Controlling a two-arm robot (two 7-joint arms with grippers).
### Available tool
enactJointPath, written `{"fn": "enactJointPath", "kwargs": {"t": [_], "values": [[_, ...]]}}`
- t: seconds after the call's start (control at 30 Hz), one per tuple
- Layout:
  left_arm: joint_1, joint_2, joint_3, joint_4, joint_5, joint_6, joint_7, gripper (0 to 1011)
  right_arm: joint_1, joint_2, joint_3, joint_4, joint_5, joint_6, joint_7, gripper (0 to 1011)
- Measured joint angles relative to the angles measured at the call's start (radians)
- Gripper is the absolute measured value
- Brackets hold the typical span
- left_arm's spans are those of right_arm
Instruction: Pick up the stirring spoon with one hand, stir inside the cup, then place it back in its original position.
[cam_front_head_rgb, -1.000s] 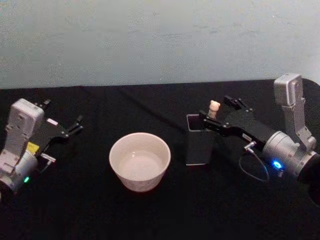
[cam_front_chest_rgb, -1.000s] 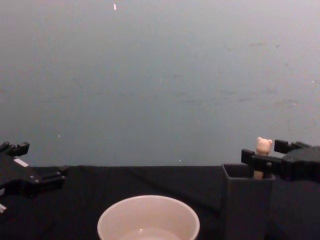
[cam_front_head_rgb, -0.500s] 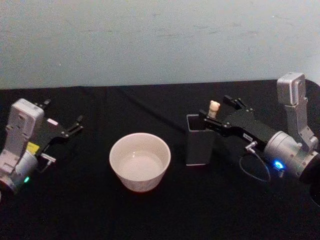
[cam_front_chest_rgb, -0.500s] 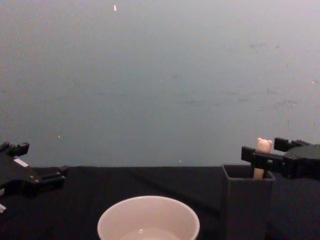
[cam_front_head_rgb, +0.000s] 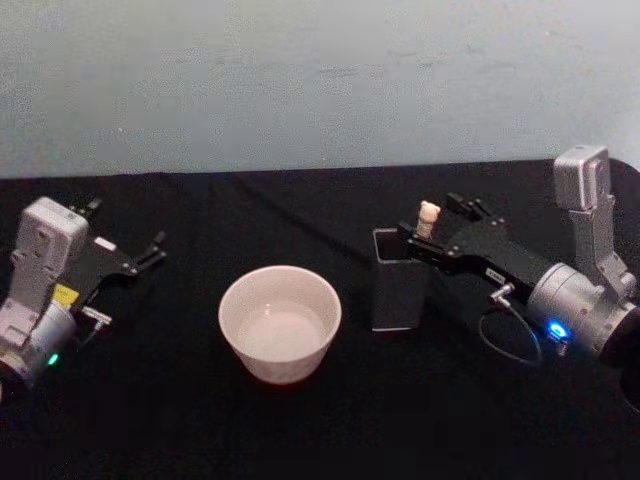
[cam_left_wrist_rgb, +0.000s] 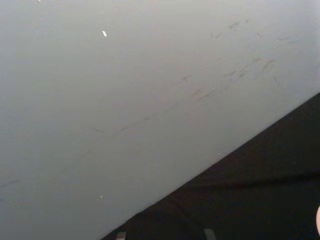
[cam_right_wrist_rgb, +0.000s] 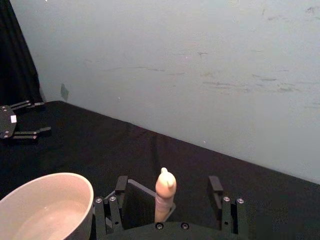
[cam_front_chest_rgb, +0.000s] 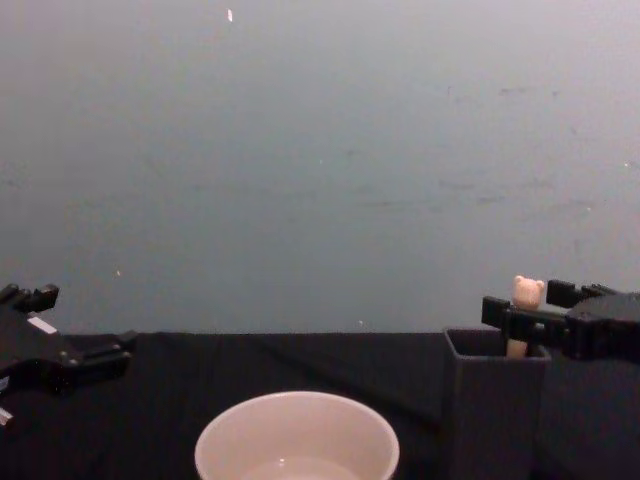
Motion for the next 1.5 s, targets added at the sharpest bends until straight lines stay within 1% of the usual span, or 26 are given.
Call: {"fn": "enactJointPath", "kwargs": {"t": [0.67, 0.77, 0.9, 0.93, 0.97, 1.0, 1.07, 1.1, 1.17, 1.2, 1.27, 1.3, 1.4, 1.43, 1.5], "values": [[0.0, 0.0, 0.0, 0.0, 0.0, 0.0, 0.0, 1001, 0.0, 0.0, -0.001, 0.001, 0.0, -0.001, -0.001, 1004], [0.0, 0.0, 0.0, 0.0, 0.0, 0.0, 0.0, 1002, 0.0, 0.0, -0.001, 0.001, 0.0, -0.001, -0.001, 955], [0.0, 0.0, 0.0, 0.0, 0.0, 0.0, 0.0, 1001, 0.0, 0.0, -0.001, 0.001, 0.0, -0.001, -0.001, 851], [0.0, 0.0, 0.0, 0.0, 0.0, 0.0, 0.0, 1001, 0.0, 0.0, -0.001, 0.001, 0.0, -0.001, -0.001, 838], [0.0, 0.0, 0.0, 0.0, 0.0, 0.0, 0.0, 1001, 0.0, 0.0, -0.001, 0.001, 0.0, -0.001, -0.001, 788], [0.0, 0.0, 0.0, 0.0, 0.0, 0.0, 0.0, 1001, 0.0, 0.0, -0.001, 0.001, 0.0, -0.001, -0.001, 763], [0.0, 0.0, 0.0, 0.0, 0.0, 0.0, 0.0, 1001, 0.0, 0.0, -0.001, 0.001, 0.0, -0.001, -0.002, 735], [0.0, 0.0, 0.0, 0.0, 0.0, 0.0, 0.0, 1001, 0.0, 0.0, -0.001, 0.001, 0.0, -0.001, -0.002, 687], [0.0, 0.0, 0.0, 0.0, 0.0, 0.0, 0.0, 1001, 0.0, 0.0, -0.001, 0.001, 0.0, -0.001, -0.002, 627], [0.0, 0.0, 0.0, 0.0, 0.0, 0.0, 0.0, 1001, 0.0, 0.0, -0.001, 0.001, 0.0, -0.001, -0.002, 568], [0.0, 0.0, 0.0, 0.0, 0.0, 0.0, 0.0, 1001, 0.0, 0.0, -0.001, 0.001, 0.0, -0.001, -0.002, 534], [0.0, 0.0, 0.0, 0.0, 0.0, 0.0, 0.0, 1001, 0.0, 0.0, -0.001, 0.001, 0.0, -0.001, -0.002, 468], [0.0, 0.0, 0.0, 0.0, 0.0, 0.0, 0.0, 1001, 0.0, 0.0, -0.001, 0.001, 0.0, -0.001, -0.002, 403], [0.0, 0.0, 0.0, 0.0, 0.0, 0.0, 0.0, 1001, 0.0, 0.0, -0.001, 0.001, 0.0, -0.001, -0.002, 342], [0.0, 0.0, 0.0, 0.0, 0.0, 0.0, 0.0, 1001, 0.0, 0.0, -0.001, 0.001, 0.0, -0.001, -0.002, 303]]}}
